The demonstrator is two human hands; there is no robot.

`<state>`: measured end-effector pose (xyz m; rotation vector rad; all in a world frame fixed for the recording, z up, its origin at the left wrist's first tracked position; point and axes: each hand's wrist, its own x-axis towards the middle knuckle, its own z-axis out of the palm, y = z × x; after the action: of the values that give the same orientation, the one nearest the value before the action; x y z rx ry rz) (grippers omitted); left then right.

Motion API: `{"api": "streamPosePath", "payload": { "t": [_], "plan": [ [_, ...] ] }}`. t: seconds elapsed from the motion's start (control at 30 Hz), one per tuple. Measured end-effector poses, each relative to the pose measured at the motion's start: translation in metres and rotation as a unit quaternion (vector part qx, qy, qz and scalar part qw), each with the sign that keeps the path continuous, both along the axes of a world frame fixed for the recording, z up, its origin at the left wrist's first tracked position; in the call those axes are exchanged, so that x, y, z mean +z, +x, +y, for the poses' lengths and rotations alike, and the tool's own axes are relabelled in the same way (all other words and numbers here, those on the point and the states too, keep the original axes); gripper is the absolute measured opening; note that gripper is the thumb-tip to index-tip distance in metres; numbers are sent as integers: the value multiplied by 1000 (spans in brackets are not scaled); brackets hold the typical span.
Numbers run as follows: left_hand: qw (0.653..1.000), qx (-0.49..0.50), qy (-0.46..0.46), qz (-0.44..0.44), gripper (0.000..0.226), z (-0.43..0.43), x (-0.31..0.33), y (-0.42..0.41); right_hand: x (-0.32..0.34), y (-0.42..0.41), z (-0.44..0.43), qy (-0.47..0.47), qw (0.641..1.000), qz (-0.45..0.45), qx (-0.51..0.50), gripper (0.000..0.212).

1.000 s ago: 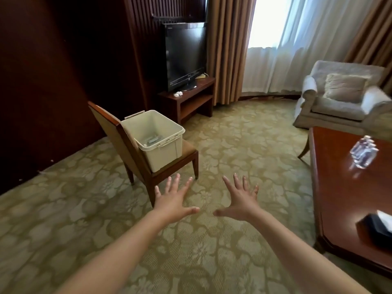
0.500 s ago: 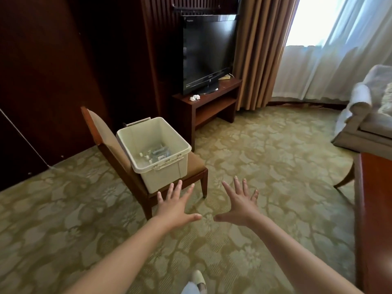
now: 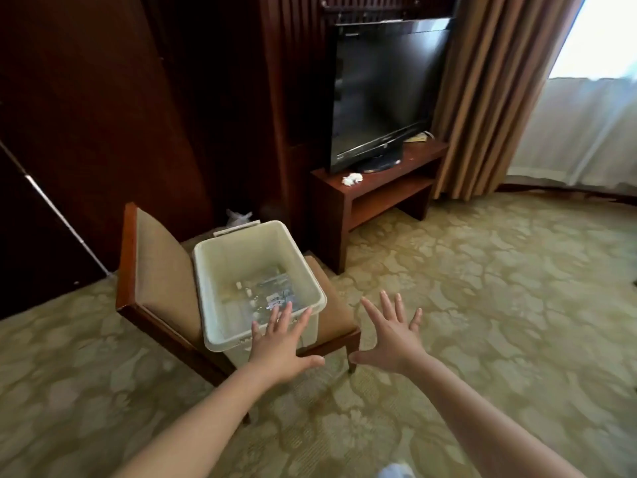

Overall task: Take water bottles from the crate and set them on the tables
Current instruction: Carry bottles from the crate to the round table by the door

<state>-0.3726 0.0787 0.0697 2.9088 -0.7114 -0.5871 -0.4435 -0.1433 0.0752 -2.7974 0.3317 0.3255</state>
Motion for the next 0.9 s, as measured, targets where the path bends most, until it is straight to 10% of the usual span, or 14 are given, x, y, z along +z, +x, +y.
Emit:
{"api": "streamPosePath", "payload": {
  "t": [0.9],
  "plan": [
    [874, 465, -49, 134, 106, -27, -72, 133, -77, 328, -8, 45, 903, 132, 406, 111]
  ]
}}
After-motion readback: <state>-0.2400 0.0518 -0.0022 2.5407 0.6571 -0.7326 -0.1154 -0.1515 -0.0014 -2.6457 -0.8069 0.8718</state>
